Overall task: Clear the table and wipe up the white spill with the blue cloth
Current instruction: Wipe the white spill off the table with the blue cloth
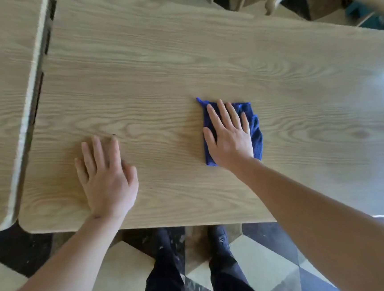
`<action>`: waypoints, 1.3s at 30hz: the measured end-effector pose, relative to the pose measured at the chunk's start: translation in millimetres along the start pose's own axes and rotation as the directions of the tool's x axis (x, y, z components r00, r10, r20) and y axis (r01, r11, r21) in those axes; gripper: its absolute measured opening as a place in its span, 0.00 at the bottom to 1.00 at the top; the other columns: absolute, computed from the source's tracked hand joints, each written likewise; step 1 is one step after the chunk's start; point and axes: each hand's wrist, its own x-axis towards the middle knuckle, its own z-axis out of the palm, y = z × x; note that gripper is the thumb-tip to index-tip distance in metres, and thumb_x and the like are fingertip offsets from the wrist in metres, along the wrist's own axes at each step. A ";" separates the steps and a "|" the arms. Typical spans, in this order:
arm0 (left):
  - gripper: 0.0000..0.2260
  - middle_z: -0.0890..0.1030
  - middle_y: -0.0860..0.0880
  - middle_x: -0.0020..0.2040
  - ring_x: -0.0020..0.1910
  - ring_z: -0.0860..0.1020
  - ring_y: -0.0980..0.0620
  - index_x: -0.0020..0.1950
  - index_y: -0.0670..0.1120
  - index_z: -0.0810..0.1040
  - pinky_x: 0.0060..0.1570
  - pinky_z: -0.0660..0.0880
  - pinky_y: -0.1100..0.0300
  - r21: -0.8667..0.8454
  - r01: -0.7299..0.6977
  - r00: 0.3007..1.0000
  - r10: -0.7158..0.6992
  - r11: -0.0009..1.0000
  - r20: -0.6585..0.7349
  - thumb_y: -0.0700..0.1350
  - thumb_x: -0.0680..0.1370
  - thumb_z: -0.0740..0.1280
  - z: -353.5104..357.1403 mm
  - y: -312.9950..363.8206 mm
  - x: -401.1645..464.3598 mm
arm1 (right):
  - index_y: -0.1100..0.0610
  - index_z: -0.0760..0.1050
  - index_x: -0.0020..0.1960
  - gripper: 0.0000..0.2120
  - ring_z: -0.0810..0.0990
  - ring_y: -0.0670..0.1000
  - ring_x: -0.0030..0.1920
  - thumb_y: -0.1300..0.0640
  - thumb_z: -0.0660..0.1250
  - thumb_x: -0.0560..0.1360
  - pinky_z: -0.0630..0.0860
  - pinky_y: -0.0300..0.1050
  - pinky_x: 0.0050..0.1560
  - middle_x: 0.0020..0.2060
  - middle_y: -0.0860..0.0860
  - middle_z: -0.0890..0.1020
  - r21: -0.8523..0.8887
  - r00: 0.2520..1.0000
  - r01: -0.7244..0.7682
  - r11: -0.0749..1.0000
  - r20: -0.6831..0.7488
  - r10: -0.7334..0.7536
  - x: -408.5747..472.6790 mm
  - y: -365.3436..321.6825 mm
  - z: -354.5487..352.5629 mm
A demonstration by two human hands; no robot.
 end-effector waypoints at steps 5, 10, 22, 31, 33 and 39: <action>0.29 0.50 0.42 0.82 0.81 0.46 0.37 0.81 0.54 0.55 0.77 0.53 0.36 0.019 -0.184 0.966 0.178 0.983 0.188 0.54 0.78 0.52 5.8 56.5 -71.6 | 0.46 0.51 0.80 0.29 0.46 0.49 0.80 0.40 0.49 0.81 0.50 0.58 0.78 0.80 0.47 0.52 -0.018 0.995 -0.090 0.996 0.039 0.091 -77.2 62.2 -6.9; 0.29 0.49 0.43 0.82 0.81 0.45 0.38 0.81 0.56 0.52 0.76 0.51 0.34 -0.043 -0.189 0.956 0.194 0.981 0.219 0.55 0.79 0.52 35.1 139.5 -124.6 | 0.45 0.50 0.80 0.30 0.43 0.48 0.80 0.39 0.49 0.80 0.49 0.57 0.79 0.80 0.46 0.49 -0.006 0.995 -0.058 0.998 0.084 0.058 -124.5 131.8 -14.8; 0.28 0.50 0.48 0.83 0.81 0.43 0.42 0.81 0.57 0.55 0.77 0.51 0.35 0.018 -0.245 0.920 0.227 0.969 0.319 0.56 0.80 0.49 88.9 400.2 -246.6 | 0.44 0.54 0.79 0.31 0.49 0.49 0.80 0.38 0.53 0.79 0.47 0.57 0.79 0.80 0.47 0.55 0.048 0.995 0.037 0.998 0.090 -0.041 -176.7 397.6 -42.8; 0.28 0.45 0.49 0.83 0.81 0.42 0.43 0.81 0.60 0.48 0.77 0.48 0.35 -0.048 -0.319 0.875 0.313 0.947 0.369 0.58 0.79 0.46 102.8 540.6 -271.0 | 0.45 0.53 0.79 0.30 0.49 0.51 0.80 0.38 0.51 0.80 0.50 0.60 0.78 0.80 0.48 0.54 0.013 0.996 -0.052 0.999 0.079 0.050 -196.7 572.7 -68.0; 0.28 0.42 0.49 0.83 0.81 0.40 0.43 0.81 0.60 0.46 0.76 0.49 0.33 -0.020 -0.342 0.866 0.323 0.940 0.383 0.59 0.80 0.47 113.5 557.3 -269.1 | 0.45 0.53 0.79 0.30 0.49 0.51 0.80 0.37 0.51 0.80 0.49 0.60 0.78 0.80 0.48 0.54 0.021 0.995 -0.081 0.996 0.066 0.080 -198.5 591.4 -69.4; 0.37 0.42 0.44 0.82 0.80 0.38 0.36 0.81 0.60 0.45 0.70 0.55 0.26 0.050 -0.362 0.845 0.305 0.931 0.439 0.70 0.77 0.54 140.0 591.1 -271.5 | 0.45 0.54 0.79 0.30 0.50 0.51 0.80 0.37 0.50 0.80 0.48 0.59 0.78 0.80 0.48 0.54 0.024 0.990 -0.136 0.990 0.042 0.135 -207.9 643.3 -78.7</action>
